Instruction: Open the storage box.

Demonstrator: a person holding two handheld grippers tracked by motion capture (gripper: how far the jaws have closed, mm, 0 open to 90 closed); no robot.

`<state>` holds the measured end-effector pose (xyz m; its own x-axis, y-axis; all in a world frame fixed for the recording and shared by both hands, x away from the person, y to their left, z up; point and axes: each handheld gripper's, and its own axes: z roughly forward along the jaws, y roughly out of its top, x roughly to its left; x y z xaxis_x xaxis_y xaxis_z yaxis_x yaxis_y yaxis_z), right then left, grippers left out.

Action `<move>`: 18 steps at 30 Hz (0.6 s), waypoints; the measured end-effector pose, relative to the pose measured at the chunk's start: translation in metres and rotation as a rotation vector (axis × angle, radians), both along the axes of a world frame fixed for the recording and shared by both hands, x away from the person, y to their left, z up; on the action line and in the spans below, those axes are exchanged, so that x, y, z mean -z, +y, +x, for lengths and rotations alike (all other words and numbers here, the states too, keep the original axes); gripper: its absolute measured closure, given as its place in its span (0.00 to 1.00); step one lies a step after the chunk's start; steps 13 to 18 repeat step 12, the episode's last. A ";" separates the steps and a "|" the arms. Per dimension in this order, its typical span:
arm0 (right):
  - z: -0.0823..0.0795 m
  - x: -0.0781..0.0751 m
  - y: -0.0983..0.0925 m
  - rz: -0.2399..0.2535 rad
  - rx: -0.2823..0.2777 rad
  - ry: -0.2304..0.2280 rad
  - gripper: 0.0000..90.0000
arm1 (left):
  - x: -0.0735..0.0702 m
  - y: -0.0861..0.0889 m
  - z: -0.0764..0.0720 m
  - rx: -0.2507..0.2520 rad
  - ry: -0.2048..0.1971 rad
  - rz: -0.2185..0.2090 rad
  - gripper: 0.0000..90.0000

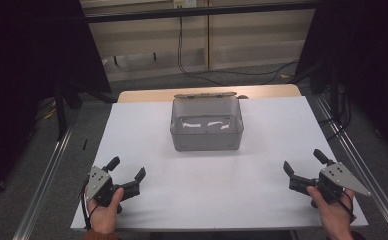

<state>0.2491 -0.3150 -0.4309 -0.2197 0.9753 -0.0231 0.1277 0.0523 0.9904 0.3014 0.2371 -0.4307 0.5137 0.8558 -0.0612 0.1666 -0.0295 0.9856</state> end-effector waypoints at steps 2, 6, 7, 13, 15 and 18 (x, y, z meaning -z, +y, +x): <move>-0.003 0.004 -0.001 0.010 0.011 0.019 0.00 | 0.000 -0.001 -0.001 -0.001 0.007 -0.009 0.03; -0.005 0.007 -0.005 0.038 0.033 0.046 0.01 | 0.000 -0.002 -0.001 -0.005 0.004 -0.023 0.03; -0.004 0.008 -0.004 0.034 0.030 0.044 0.01 | 0.001 -0.003 -0.001 -0.007 0.005 -0.019 0.03; -0.002 0.008 -0.002 0.042 0.008 0.031 0.02 | 0.002 -0.003 0.001 -0.026 0.009 -0.032 0.03; -0.002 0.008 -0.002 0.042 0.008 0.031 0.02 | 0.002 -0.003 0.001 -0.026 0.009 -0.032 0.03; -0.002 0.008 -0.002 0.042 0.008 0.031 0.02 | 0.002 -0.003 0.001 -0.026 0.009 -0.032 0.03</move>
